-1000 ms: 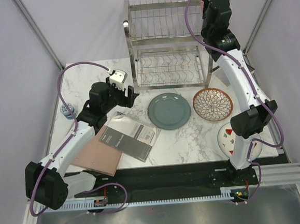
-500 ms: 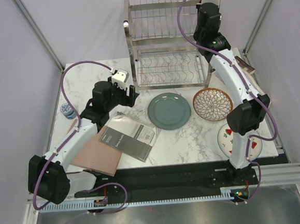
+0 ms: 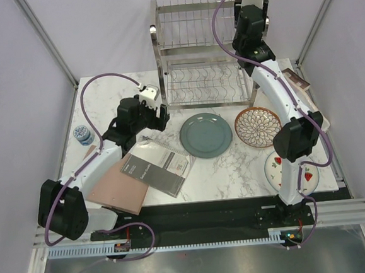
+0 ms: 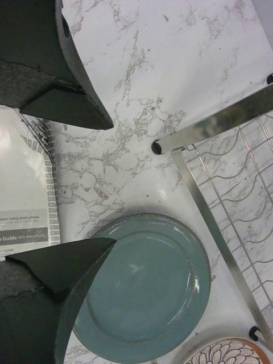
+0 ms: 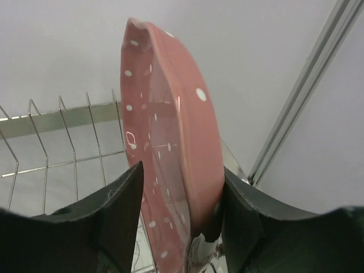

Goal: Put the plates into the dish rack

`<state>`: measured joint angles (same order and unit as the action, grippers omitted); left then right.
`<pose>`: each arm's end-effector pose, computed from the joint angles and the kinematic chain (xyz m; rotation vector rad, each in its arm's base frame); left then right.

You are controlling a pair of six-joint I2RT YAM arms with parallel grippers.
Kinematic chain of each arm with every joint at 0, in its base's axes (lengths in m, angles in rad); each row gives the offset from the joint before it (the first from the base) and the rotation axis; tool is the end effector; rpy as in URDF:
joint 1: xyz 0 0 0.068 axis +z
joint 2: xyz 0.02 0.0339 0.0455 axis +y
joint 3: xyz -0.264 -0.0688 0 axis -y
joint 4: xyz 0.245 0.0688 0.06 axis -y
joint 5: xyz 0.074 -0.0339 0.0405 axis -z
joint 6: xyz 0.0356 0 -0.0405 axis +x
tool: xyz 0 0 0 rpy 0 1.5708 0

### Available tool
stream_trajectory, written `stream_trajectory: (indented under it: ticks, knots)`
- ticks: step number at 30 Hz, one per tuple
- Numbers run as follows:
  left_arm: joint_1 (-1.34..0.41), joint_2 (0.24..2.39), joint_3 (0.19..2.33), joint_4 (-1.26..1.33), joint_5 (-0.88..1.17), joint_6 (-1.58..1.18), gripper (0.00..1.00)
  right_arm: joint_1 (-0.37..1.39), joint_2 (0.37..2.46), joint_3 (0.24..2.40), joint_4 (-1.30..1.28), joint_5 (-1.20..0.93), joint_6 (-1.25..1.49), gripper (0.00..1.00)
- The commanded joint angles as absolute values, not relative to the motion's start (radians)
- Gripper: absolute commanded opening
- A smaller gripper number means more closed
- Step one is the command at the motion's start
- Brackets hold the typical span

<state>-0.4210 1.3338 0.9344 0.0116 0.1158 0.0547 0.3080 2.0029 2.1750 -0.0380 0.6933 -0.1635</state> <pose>0.2797 -0.1298 0.2888 0.5390 1.8975 -0.3535 0.4473 0.1184 0.4679 0.2300 1.4611 -0.3796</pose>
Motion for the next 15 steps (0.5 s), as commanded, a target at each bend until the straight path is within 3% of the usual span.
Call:
stream_trajectory:
  ticks: [1,12,15]
  knots:
    - [-0.416,1.336,0.985,0.04,0.12,0.014,0.84,0.318,1.953,2.181,0.058,0.664,-0.184,0.61]
    - [-0.416,1.385,0.996,0.043,0.164,-0.095,0.84,0.416,1.747,2.016,0.164,0.701,-0.371,0.67]
    - [-0.423,1.439,0.999,0.026,0.199,-0.161,0.84,0.433,1.677,1.961,0.112,0.806,-0.466,0.72]
